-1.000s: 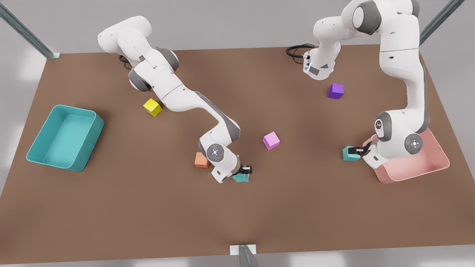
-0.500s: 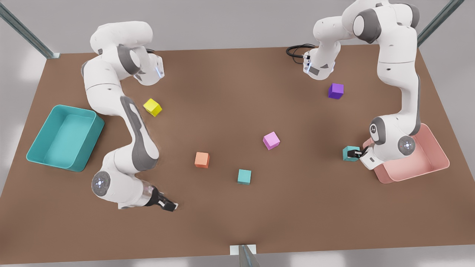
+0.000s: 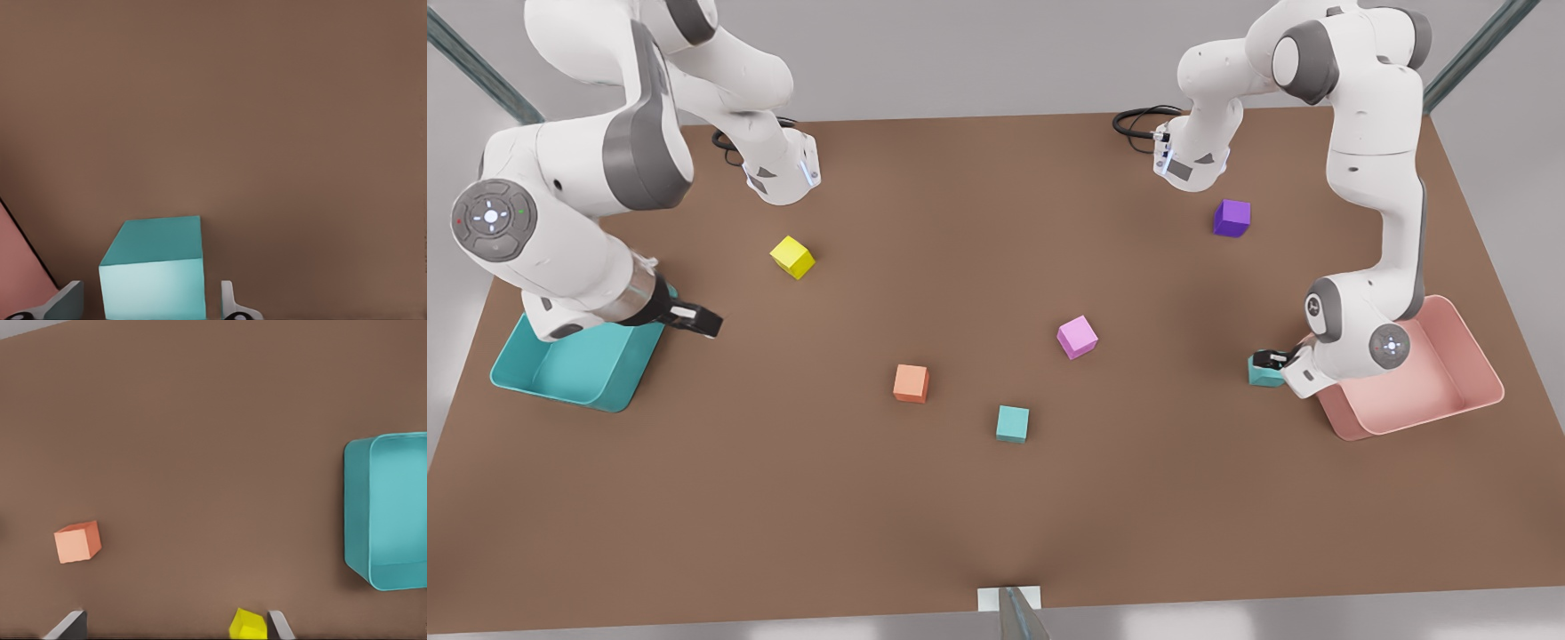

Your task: Stack the two blue cubes on top of each other

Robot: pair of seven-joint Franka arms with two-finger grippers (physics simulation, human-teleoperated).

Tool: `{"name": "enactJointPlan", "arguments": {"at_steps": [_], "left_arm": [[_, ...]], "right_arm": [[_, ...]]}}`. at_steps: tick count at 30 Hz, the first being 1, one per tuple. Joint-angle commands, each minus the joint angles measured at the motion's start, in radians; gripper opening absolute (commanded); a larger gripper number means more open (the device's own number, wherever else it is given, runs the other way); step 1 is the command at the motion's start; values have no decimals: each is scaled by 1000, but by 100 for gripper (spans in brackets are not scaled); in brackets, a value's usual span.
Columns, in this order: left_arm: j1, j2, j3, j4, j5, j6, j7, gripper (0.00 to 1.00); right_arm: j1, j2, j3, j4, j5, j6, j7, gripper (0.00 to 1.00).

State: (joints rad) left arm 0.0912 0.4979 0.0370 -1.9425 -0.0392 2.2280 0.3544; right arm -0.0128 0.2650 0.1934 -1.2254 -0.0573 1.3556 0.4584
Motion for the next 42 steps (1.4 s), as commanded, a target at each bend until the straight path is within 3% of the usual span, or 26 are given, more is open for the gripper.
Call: {"name": "enactJointPlan", "arguments": {"at_steps": [1,2,4,20,21,22,24,30,33,36,38,42], "left_arm": [[-1,1,0,0,1,2,37,100],[-1,1,1,0,1,2,37,100],[-4,1,0,0,1,7,37,87],[-4,53,0,-24,-1,90,37,87],[-4,53,1,-24,-1,90,37,70],[-5,51,1,-26,-1,90,34,61],[-8,47,1,-24,-1,85,32,59],[-192,-188,-2,-10,-8,-71,-264,59],[-424,-145,-22,198,-8,-291,-699,59],[-613,22,-23,399,-21,-300,-997,59],[-694,136,-26,527,-21,-300,-1215,59],[-700,303,-60,750,-19,-298,-1381,59]], "right_arm": [[-12,3,0,-13,27,-41,-204,100],[-21,5,-2,-17,43,-47,-204,100],[-21,7,-2,-17,42,-41,-205,100],[-26,16,-3,-19,45,-47,-204,100],[-27,16,-3,-19,45,-47,-204,100],[-27,16,-3,-22,45,-47,-204,100],[-30,16,-2,-23,47,-47,-204,100],[-38,14,-3,-22,48,-46,-205,100],[-38,14,-3,-19,42,-42,-204,100],[-38,14,-3,-19,43,-42,-204,100],[-41,16,-3,-19,43,-41,-204,100],[-47,16,-3,-20,47,-41,-204,100]]}}
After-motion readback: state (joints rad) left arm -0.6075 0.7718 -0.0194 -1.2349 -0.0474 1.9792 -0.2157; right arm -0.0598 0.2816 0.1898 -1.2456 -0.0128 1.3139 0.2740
